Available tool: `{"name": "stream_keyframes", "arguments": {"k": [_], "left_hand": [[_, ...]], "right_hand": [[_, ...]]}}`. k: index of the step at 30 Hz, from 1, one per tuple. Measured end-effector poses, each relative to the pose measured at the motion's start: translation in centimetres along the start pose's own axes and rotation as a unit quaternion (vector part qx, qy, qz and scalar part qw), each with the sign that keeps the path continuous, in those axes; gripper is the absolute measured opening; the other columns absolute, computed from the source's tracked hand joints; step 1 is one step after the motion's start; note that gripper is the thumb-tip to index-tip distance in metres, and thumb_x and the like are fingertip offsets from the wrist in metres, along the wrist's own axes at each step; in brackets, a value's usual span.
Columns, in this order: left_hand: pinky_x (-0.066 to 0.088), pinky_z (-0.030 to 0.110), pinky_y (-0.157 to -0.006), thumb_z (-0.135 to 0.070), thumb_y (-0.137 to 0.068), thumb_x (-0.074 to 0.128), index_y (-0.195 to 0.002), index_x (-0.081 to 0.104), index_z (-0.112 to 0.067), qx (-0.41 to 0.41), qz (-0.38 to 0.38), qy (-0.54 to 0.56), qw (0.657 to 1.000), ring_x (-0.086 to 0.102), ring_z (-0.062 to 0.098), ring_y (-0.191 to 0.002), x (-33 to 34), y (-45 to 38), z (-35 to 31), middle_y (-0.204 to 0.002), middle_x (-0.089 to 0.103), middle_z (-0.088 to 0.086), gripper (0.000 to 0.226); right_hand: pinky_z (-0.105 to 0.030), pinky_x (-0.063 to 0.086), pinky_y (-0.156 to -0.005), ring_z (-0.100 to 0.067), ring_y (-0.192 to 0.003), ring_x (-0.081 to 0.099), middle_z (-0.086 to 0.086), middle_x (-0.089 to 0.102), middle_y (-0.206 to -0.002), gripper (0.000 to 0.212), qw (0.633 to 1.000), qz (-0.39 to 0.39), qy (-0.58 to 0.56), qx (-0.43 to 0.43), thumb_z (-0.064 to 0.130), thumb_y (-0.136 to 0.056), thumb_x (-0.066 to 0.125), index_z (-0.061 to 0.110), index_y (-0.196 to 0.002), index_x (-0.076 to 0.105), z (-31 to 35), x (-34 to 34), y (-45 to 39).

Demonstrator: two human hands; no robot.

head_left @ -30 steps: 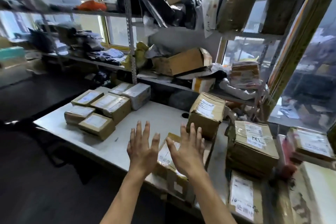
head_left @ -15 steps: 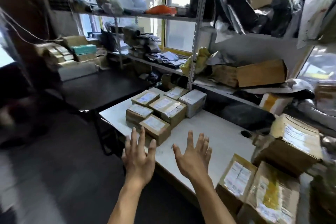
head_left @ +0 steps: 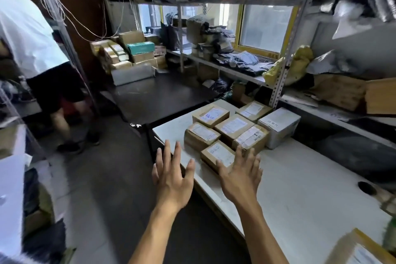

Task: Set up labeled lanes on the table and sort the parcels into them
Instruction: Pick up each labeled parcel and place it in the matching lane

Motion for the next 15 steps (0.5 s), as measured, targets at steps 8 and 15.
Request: {"name": "stream_keyframes", "arguments": {"k": [8,15], "left_hand": [[-0.006,0.046,-0.126,-0.078,-0.085,0.009,-0.160,0.002,-0.042,0.015,0.028,-0.032,0.999,-0.024,0.004,-0.151,3.0,-12.5,-0.9,-0.166,-0.021,-0.019,0.083],[-0.005,0.048,-0.123,-0.069,-0.095,0.025,-0.161,0.006,-0.040,0.020,0.047,-0.019,0.998,-0.019,0.006,-0.153,5.4,-20.0,-1.4,-0.167,-0.017,-0.019,0.074]], "right_hand": [[-0.049,-0.015,-0.125,-0.027,-0.153,-0.033,-0.009,-0.024,-0.170,0.082,1.000,0.004,-0.016,-0.001,0.068,-0.102,0.030,0.032,-0.164,-0.010,3.1,1.2,-11.9],[-0.048,-0.017,-0.124,-0.027,-0.153,-0.032,-0.008,-0.029,-0.168,0.082,0.999,0.027,-0.018,0.024,0.066,-0.104,0.029,0.029,-0.163,-0.013,3.4,2.6,-19.5]]}}
Point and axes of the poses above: each hand's wrist, its own y-axis away from the middle knuckle, its own x-axis out of the palm, z = x × y, the point moved 8 cm from there along -y, towards the middle knuckle
